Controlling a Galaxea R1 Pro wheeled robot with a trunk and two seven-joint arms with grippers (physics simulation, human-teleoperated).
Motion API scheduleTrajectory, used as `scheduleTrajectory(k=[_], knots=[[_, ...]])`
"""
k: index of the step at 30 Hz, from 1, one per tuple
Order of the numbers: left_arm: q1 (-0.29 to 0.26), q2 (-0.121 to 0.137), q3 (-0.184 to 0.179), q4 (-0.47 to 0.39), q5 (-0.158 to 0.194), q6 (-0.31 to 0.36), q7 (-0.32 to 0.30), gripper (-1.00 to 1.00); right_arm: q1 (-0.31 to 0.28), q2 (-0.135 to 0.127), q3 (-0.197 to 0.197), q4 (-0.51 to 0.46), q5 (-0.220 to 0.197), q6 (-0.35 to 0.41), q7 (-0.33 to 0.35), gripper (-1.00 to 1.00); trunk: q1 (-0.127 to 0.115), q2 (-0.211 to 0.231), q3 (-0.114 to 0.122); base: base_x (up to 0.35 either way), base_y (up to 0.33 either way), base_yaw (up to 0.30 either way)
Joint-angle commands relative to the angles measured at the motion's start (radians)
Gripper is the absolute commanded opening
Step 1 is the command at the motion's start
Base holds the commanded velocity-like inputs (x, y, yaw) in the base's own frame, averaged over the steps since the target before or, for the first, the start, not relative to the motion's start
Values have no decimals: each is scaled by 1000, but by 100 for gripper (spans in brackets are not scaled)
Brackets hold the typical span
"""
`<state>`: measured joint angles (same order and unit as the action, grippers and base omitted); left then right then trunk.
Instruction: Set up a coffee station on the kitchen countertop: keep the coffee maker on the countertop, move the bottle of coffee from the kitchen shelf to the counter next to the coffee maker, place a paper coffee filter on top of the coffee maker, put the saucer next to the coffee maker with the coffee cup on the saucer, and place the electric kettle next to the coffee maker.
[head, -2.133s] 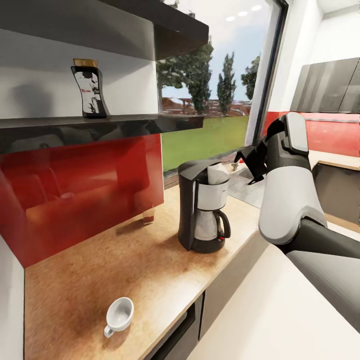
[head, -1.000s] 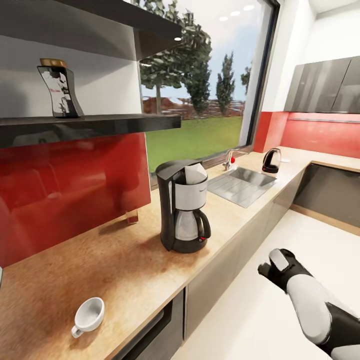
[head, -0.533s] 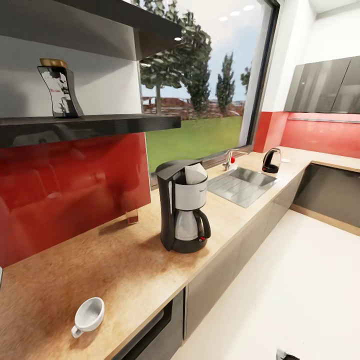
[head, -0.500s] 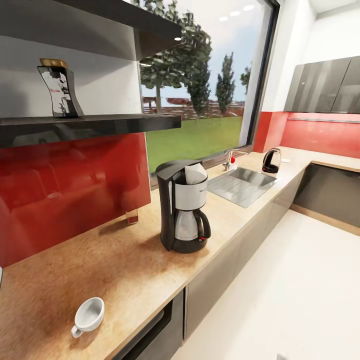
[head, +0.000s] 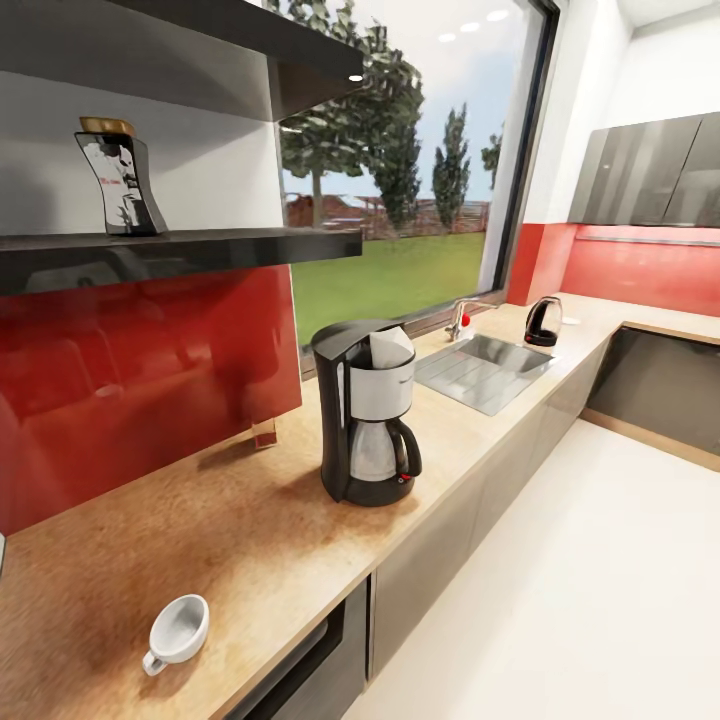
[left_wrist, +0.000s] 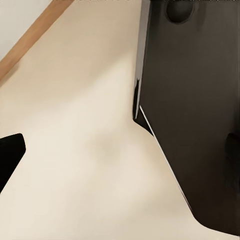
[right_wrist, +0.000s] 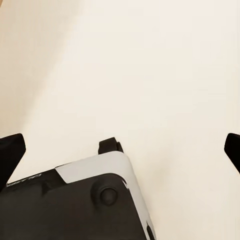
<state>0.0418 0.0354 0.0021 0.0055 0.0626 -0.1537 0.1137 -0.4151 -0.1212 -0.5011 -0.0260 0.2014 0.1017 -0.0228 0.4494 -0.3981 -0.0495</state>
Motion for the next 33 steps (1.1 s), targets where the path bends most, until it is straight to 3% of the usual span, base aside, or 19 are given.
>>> scheduleTrajectory(k=[1, 11, 33], knots=[[0, -1, -1, 1, 6, -4, 1, 100, 1, 1, -9, -3, 10, 2, -2, 100, 1, -2, -2, 0, 0, 0], [0, -1, 0, 2, 5, -1, 0, 100, 1, 2, -10, -5, 9, -2, 3, 100, 1, -2, -2, 0, 0, 44], [0, -16, 0, 0, 7, 1, 11, 100, 1, 0, -8, -3, 9, -2, 3, 100, 1, -2, -2, -30, -34, 271]])
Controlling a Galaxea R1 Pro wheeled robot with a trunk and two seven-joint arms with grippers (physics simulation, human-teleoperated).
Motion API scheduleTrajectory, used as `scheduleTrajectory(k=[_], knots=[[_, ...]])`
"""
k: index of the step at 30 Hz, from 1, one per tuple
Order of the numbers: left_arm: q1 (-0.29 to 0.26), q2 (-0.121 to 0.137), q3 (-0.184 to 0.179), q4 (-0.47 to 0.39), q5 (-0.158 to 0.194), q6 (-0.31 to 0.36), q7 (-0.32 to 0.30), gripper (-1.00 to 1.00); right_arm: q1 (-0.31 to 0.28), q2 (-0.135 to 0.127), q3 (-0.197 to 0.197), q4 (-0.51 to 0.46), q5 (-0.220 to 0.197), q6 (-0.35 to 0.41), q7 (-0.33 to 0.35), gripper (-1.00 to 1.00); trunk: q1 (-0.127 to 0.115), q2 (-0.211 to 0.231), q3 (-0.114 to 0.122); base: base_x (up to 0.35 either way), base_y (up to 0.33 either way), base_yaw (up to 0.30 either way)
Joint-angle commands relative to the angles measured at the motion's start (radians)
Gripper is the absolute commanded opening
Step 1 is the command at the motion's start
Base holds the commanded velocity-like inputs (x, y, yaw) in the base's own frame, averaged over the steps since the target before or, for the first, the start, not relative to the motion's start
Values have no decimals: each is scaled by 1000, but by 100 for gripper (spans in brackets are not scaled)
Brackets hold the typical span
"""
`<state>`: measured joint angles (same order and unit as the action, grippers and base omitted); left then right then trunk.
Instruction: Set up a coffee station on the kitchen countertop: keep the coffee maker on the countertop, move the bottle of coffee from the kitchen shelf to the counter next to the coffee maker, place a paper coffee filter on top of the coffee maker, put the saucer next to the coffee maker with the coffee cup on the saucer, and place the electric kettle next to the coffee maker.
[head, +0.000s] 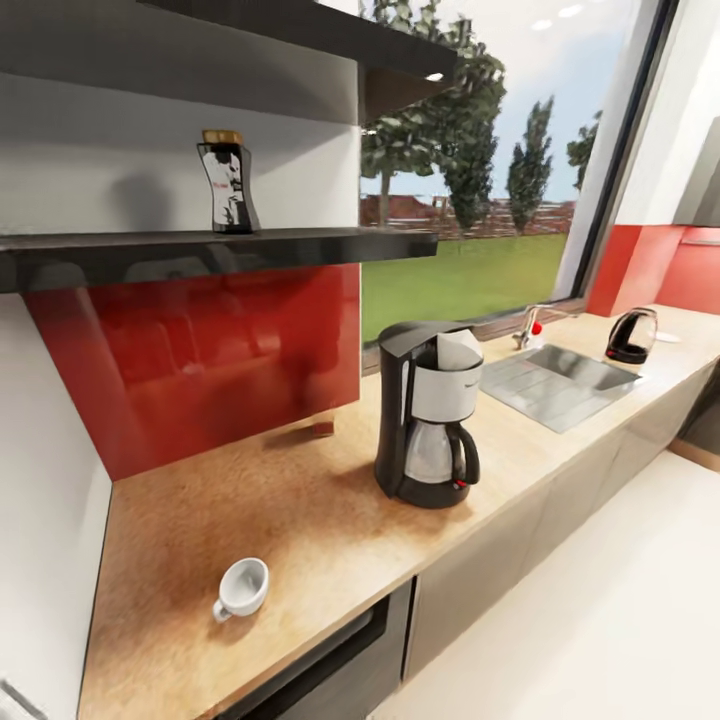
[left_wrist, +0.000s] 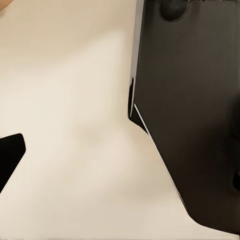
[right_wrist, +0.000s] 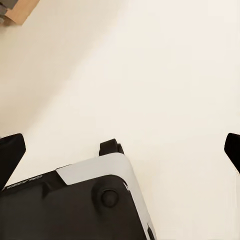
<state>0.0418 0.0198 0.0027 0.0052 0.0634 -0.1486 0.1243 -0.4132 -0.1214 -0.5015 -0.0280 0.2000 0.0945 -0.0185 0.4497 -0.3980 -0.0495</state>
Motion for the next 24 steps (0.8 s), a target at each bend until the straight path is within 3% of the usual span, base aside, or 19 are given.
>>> scheduleTrajectory(k=[1, 3, 8, 10, 13, 15, 21, 24], knots=[[0, -1, -1, 0, 7, -5, 1, 100, 0, 0, -8, -1, 10, 5, -1, 100, 0, -2, -2, -179, -202, 278], [-1, -1, -1, -6, 7, -6, 1, 100, 0, 0, -8, 0, 12, 8, -1, 100, 0, -2, -2, -138, -228, 278], [-1, 0, 2, -7, 7, -6, 2, 100, 85, -16, -7, 3, 36, 11, 0, 100, 0, -2, -3, -14, -274, 278], [-1, -1, 1, -7, 7, -7, 2, 100, 121, -21, -7, 3, 106, 12, 24, 100, 0, -2, -4, -2, -279, 278], [-1, -1, 1, -8, 7, -7, 3, 100, 166, -24, -7, 3, 233, 12, 127, 100, 0, -2, -5, -1, -279, 278], [-1, -1, 0, -9, 7, -8, 3, 100, 180, -28, -8, 2, 268, 12, 165, 100, 0, -2, -5, 0, -279, 278], [-1, -1, 3, -8, 12, -8, 3, 100, 192, -37, -8, 2, 291, 10, 193, 100, 0, -2, -7, 0, -280, 278], [-1, -1, 1, -8, 44, -8, 3, 100, 192, -38, -9, 1, 292, 11, 195, 100, 0, -2, -8, 0, -280, 278]])
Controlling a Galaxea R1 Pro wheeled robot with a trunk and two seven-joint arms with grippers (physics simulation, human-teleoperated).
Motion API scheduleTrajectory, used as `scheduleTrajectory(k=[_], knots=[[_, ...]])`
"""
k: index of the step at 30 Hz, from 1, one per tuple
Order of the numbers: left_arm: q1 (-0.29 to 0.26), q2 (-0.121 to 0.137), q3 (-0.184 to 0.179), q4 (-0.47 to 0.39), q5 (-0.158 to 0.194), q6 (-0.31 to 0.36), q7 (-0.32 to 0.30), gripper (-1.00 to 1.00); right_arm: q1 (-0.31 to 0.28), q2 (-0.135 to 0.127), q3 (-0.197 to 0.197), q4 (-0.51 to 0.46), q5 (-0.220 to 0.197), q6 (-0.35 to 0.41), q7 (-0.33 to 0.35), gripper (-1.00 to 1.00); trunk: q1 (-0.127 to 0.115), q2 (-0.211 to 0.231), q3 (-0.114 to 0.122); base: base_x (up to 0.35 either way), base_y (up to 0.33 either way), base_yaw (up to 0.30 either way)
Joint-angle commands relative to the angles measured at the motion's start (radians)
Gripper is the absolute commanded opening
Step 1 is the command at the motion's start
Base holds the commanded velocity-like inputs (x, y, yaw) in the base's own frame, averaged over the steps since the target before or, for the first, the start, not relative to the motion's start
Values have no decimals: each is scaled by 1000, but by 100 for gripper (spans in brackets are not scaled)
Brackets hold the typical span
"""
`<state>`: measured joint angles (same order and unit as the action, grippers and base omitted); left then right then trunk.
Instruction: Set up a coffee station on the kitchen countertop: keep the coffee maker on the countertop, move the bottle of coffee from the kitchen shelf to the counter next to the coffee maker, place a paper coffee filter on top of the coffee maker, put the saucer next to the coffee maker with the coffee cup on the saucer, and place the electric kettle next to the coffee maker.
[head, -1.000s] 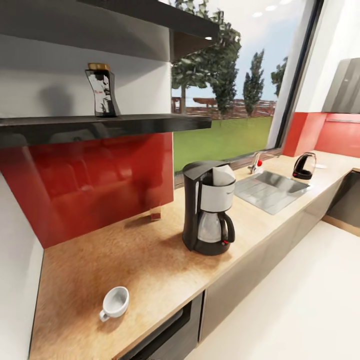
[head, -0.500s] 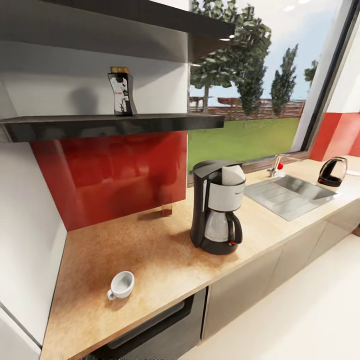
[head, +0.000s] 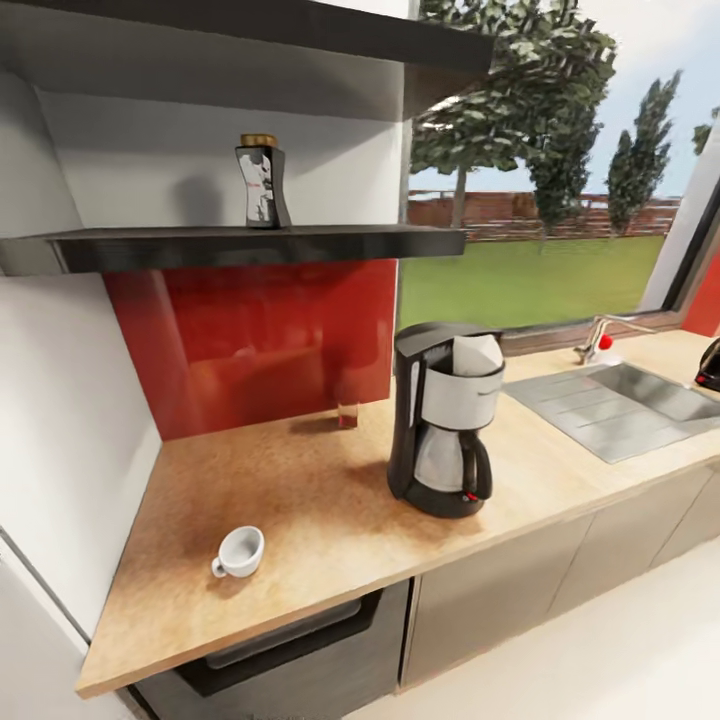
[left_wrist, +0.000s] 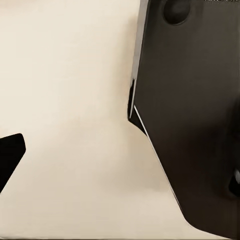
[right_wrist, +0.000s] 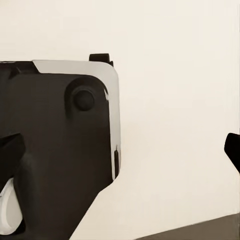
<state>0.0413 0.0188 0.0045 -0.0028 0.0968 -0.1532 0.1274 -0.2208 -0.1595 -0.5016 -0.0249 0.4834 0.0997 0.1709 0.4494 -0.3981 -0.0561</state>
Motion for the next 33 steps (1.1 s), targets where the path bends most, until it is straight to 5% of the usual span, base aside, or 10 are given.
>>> scheduleTrajectory(k=[1, 22, 33], knots=[[0, 0, -1, 0, 15, -4, 0, 100, 0, 1, -8, -3, 9, 5, 5, 100, 1, -2, -2, 0, -281, 278], [0, -2, -1, 0, 28, -3, 0, 100, 0, 10, -8, -1, 9, 2, -2, 100, 1, -2, -9, 0, -283, 275], [-1, -6, -3, -2, 27, -3, 0, 100, 0, 18, -8, -1, 11, 1, 0, 100, 1, -2, -9, -15, -284, 38]])
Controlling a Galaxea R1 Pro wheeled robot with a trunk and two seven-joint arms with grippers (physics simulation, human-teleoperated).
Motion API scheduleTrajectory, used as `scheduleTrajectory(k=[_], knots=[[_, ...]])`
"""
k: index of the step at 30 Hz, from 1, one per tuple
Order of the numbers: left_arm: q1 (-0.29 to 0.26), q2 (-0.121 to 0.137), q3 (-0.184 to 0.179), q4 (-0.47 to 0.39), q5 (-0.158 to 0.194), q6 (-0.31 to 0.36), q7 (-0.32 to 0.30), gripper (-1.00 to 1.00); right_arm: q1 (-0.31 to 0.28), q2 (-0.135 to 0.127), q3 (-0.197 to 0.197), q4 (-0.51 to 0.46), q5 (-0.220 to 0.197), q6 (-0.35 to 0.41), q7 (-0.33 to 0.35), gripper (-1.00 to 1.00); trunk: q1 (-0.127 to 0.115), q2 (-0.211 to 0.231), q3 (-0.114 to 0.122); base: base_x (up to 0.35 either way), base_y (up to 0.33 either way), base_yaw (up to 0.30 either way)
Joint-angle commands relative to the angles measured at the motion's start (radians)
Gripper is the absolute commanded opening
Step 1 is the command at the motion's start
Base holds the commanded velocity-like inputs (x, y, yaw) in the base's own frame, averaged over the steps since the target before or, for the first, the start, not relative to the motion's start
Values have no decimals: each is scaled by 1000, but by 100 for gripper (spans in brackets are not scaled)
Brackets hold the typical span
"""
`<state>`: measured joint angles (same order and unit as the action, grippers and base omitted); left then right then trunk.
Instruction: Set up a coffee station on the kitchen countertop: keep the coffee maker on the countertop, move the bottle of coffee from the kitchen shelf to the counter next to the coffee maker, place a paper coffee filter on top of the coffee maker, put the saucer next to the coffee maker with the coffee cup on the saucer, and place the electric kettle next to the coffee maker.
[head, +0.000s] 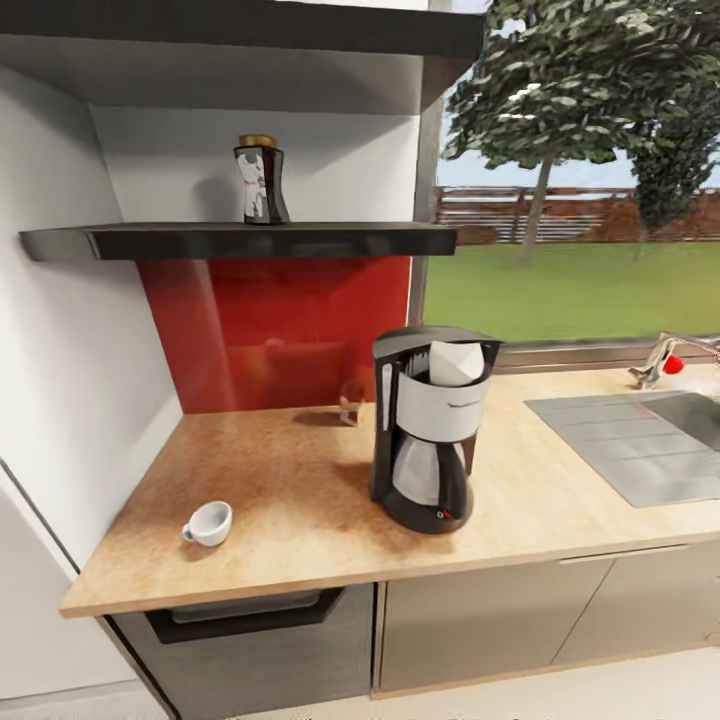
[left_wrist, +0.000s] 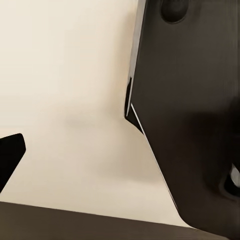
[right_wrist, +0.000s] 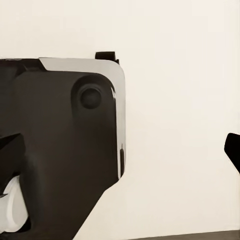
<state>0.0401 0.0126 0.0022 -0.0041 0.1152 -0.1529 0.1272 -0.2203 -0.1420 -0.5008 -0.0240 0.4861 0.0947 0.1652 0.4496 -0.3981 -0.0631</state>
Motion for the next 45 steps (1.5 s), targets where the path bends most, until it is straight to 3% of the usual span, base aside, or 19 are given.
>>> scheduleTrajectory(k=[1, 29, 39, 45], knots=[[0, -3, -1, 0, 9, -4, 0, 100, 0, 2, -8, -2, 9, 5, 6, 100, 0, -2, -2, -87, -286, 1], [0, -4, -1, 0, 9, -5, 0, 100, 0, 5, -8, -7, 10, 8, 7, 100, 0, -2, -7, -65, -282, 77], [-1, 4, -5, -1, 7, -6, -11, 100, 0, 3, -10, -7, 11, 8, 9, 100, 0, -2, -7, 10, -51, 0], [-11, 8, -6, -103, 6, -131, -13, 100, 0, 4, -11, -7, 9, 7, 6, 100, 0, -2, -7, 0, 0, 217]])
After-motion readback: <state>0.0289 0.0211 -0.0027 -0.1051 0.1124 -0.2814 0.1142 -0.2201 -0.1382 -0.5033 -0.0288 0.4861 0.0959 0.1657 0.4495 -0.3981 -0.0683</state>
